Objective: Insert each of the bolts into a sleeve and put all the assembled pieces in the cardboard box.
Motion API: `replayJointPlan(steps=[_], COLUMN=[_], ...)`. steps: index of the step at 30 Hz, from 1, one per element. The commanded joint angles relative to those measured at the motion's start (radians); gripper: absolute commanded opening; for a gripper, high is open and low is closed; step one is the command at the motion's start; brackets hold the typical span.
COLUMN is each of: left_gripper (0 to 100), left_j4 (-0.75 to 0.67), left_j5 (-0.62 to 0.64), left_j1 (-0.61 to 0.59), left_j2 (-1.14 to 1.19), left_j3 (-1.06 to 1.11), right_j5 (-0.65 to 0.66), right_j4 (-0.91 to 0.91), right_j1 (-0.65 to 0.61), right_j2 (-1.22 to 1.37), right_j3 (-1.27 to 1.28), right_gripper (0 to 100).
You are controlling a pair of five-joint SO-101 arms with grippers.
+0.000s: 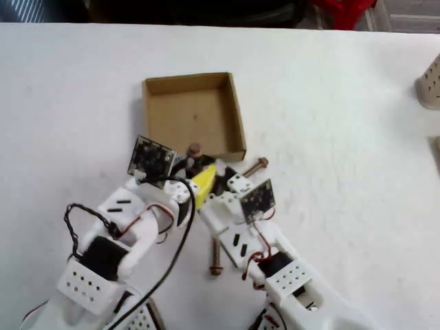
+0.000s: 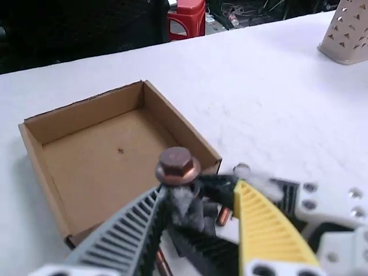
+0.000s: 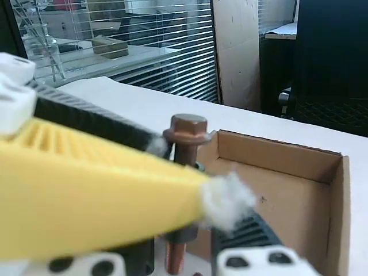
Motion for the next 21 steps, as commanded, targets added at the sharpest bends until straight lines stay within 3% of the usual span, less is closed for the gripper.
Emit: replayJointPlan(steps=[1, 4, 11, 16, 21], left_gripper=[36, 46, 45, 27, 3], left_j4=[0.074, 0.163, 0.204, 0.178, 0.176], left_j5=[-0.008, 0.012, 0.057, 0.054, 0.055], left_j1=[-0.007, -0.007, -0.099, -0.236, -0.272], left_j2=[-0.022, -0.097, -0.271, -0.386, -0.421], left_j3=[-0.038, -0.091, -0.098, -0.058, -0.061], right_j5=[0.012, 0.012, 0.012, 0.012, 0.012], right_j4=[-0.016, -0.015, -0.012, -0.012, -0.010], right_j1=[0.019, 0.019, 0.019, 0.019, 0.019], right_j2=[-0.019, -0.019, -0.019, -0.019, -0.019], right_j3=[0.006, 0.006, 0.006, 0.006, 0.006], right_gripper=[1.7, 1.7, 1.7, 1.7, 1.7])
